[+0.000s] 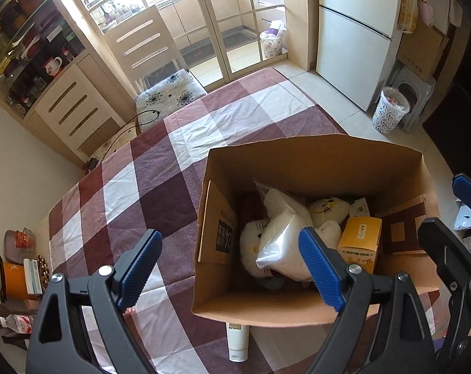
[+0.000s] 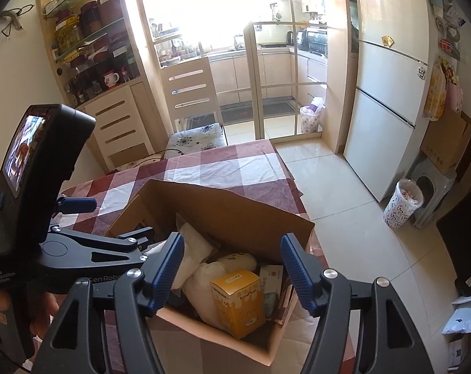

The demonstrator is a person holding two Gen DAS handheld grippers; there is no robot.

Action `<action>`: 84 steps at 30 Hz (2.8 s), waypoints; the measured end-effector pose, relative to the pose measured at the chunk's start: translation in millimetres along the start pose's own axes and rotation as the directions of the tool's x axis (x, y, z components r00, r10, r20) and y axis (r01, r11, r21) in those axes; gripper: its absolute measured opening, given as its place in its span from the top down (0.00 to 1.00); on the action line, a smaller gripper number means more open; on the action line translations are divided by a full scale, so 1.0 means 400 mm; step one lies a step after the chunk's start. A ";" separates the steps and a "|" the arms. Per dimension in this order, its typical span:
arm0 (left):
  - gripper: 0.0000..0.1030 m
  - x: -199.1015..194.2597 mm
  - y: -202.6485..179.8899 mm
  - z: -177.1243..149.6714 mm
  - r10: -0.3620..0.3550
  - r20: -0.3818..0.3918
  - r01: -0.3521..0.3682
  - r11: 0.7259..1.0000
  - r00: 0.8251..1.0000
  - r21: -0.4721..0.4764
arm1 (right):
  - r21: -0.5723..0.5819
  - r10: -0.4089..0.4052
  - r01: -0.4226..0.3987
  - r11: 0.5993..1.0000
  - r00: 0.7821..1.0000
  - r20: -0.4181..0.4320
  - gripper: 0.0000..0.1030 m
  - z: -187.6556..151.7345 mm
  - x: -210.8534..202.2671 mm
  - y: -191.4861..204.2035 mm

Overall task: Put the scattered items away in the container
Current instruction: 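Open the left tool dropping the cotton bag while the right tool releases the Butter Bear box into the box, then move both open tools down toward the pink roller and white lotion tube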

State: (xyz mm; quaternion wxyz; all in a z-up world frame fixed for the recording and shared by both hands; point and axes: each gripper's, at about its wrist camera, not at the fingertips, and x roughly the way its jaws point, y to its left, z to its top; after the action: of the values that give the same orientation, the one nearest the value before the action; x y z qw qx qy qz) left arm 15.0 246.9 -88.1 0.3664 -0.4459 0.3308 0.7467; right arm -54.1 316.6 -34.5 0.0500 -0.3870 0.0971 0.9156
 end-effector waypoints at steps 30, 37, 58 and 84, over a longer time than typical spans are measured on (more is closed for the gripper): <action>0.12 -0.159 0.001 -0.118 0.021 0.054 -0.018 0.998 0.998 -0.054 | -0.005 0.000 0.000 1.000 1.000 0.025 0.21 -0.068 -0.148 0.028; 0.12 -0.208 -0.005 -0.158 0.028 0.073 -0.024 0.998 0.997 -0.063 | -0.014 0.001 -0.001 1.000 0.999 0.048 0.21 -0.087 -0.205 0.040; 0.11 -0.257 0.066 -0.335 0.040 0.082 -0.029 0.991 0.996 -0.127 | -0.097 0.066 -0.062 0.993 0.997 0.034 0.21 -0.186 -0.235 0.141; 0.11 0.073 0.426 -0.720 0.108 -0.094 -0.119 0.985 0.990 -0.125 | -0.151 0.083 -0.118 0.981 0.971 -0.223 0.21 -0.504 0.112 0.434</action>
State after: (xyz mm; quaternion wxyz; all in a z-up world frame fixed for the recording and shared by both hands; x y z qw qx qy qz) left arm -16.4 -69.4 -196.6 0.2786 -0.4812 0.3219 0.7663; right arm 26.5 104.2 -180.0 -0.0393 -0.4813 0.0461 0.8744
